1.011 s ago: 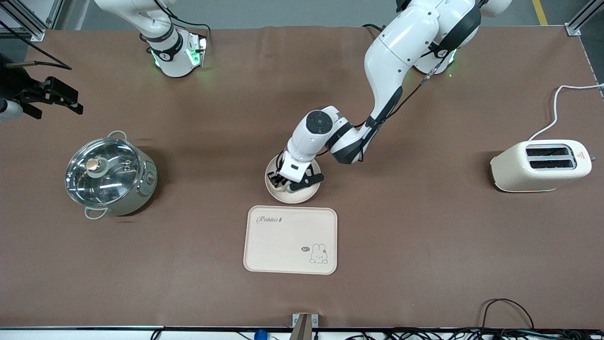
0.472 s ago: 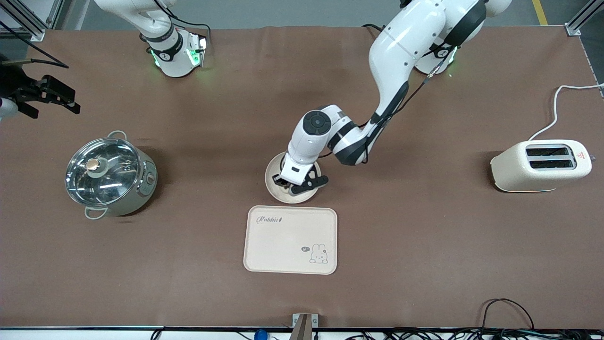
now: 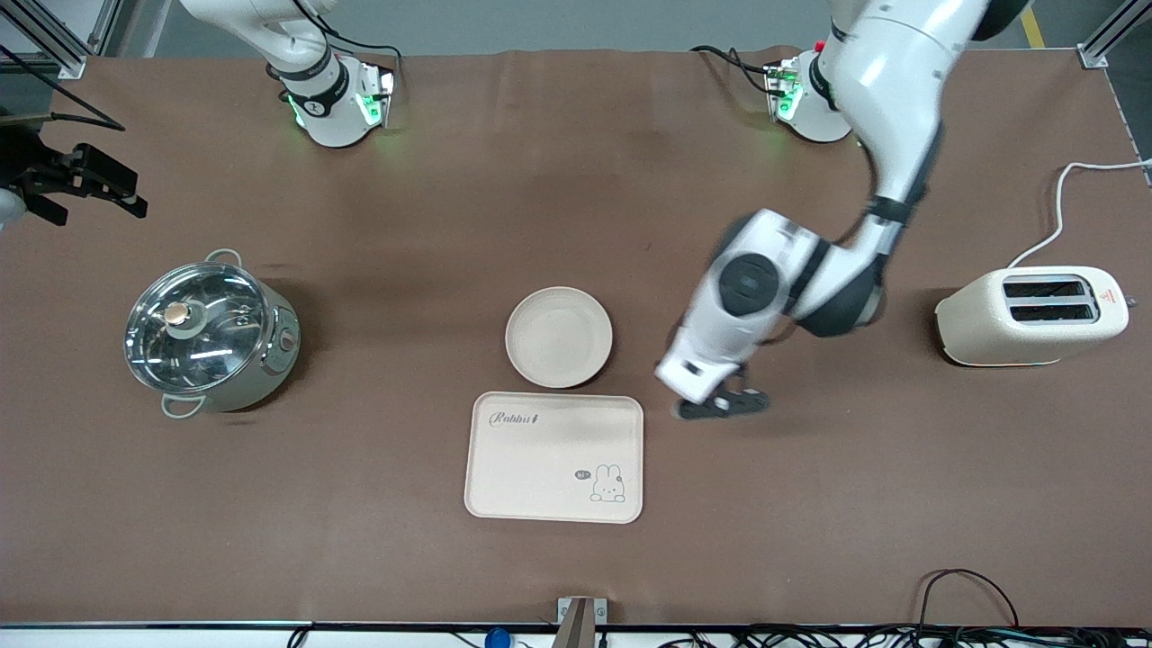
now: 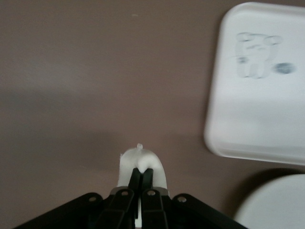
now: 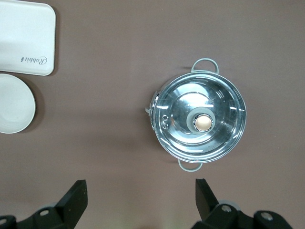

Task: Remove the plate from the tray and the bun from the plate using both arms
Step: 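Carry the bun with the left gripper toward the toaster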

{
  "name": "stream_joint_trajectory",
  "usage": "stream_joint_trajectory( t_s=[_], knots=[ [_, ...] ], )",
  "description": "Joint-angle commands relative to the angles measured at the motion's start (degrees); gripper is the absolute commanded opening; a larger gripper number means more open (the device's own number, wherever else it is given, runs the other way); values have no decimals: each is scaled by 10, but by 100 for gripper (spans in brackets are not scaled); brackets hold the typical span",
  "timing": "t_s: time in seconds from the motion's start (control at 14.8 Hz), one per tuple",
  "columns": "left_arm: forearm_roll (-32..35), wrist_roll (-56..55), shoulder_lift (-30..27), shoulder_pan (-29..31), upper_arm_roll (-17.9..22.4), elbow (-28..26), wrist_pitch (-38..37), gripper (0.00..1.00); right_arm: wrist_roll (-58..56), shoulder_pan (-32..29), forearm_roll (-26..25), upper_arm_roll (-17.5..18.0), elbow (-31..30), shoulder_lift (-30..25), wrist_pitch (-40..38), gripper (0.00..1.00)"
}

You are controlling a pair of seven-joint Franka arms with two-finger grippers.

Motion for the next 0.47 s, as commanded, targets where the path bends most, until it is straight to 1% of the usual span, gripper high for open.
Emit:
stream_joint_trajectory(
  t_s=[0.0,0.07,0.2,0.27,0.34,0.4],
  knots=[
    [7,132,-5,120,-53,-59,32,1,-5,-6,-7,12,-4,-7,5,100],
    [6,170,4,148,-58,-62,32,1,-5,-5,-6,12,-4,-7,8,100],
    [7,225,17,185,-58,-63,34,1,-5,-5,-2,13,-4,-7,9,100],
    [7,241,24,194,-58,-62,38,8,-5,-5,-2,13,-3,-7,9,100],
    [11,252,31,204,-58,-63,49,24,-5,-4,-2,13,-3,-7,9,100],
    [13,268,39,212,-58,-62,57,45,-5,-4,-2,13,-3,-7,9,100]
  ],
)
